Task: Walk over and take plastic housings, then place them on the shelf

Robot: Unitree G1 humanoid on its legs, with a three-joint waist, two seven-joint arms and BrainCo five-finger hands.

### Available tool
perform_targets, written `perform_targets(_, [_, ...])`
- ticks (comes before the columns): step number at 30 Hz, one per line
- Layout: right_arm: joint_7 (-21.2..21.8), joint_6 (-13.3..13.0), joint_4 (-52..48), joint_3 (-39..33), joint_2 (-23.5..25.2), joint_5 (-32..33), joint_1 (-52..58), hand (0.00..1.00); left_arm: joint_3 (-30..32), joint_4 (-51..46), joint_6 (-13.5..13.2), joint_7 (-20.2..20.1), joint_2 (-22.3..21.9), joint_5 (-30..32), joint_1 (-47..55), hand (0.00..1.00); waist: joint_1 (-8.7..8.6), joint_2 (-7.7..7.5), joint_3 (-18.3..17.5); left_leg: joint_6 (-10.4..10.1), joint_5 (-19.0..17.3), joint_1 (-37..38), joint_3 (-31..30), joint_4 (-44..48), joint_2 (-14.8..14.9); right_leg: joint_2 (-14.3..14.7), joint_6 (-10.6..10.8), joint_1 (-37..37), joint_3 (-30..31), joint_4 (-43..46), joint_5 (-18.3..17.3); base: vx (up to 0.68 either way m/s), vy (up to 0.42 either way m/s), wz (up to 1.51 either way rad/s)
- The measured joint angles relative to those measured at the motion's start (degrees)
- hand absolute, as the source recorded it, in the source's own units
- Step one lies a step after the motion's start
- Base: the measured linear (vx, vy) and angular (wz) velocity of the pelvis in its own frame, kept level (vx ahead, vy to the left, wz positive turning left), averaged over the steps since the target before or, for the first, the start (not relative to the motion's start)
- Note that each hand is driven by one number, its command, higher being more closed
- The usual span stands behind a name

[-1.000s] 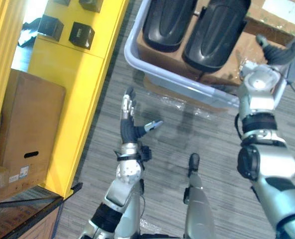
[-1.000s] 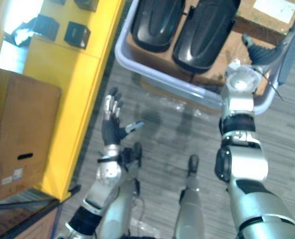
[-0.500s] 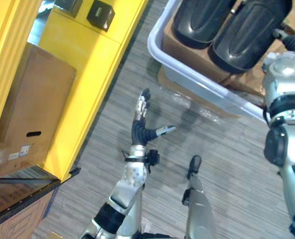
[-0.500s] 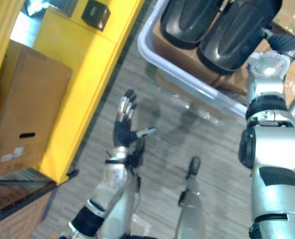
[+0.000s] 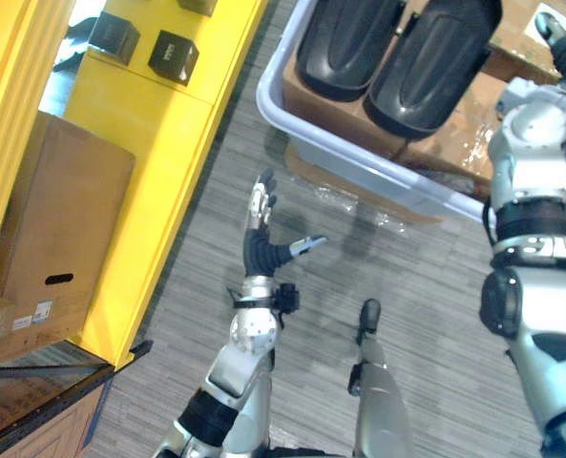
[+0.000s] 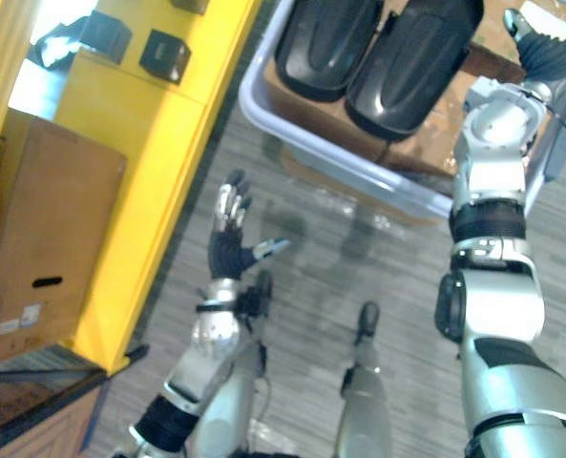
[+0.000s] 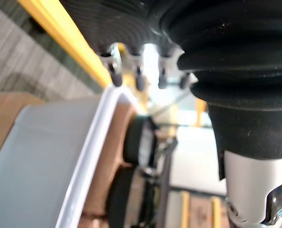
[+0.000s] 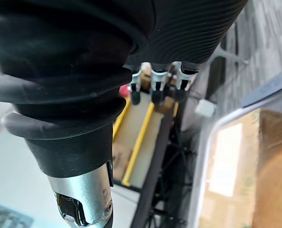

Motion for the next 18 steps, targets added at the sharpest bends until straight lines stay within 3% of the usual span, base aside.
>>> perform_targets(7, [6.1,1.1,14.0,2.2,0.3,2.8,-5.0,0.0,-0.8,0.0,0.0,-1.6,1.4,-0.4,0.3,0.0,0.84,0.0,0.0,0.0,0.1,-0.7,-0.7,0.0,-0.3,-0.1,0.3,0.0,-0.5,-0.3,0.4,0.01,-0.003,0.05])
perform_targets(18, [7.9,1.3,21.4,7.7,-3.8,2.8,-9.0,0.0,-2.4,-0.5,0.0,-2.6,2.0,-0.5,0.2,0.0,2.14,0.0,0.0,0.0,0.4,-3.4,-3.7,0.0,-0.9,-0.1,0.3,-0.3,-3.7,-1.1,0.4,0.01,0.005,0.13])
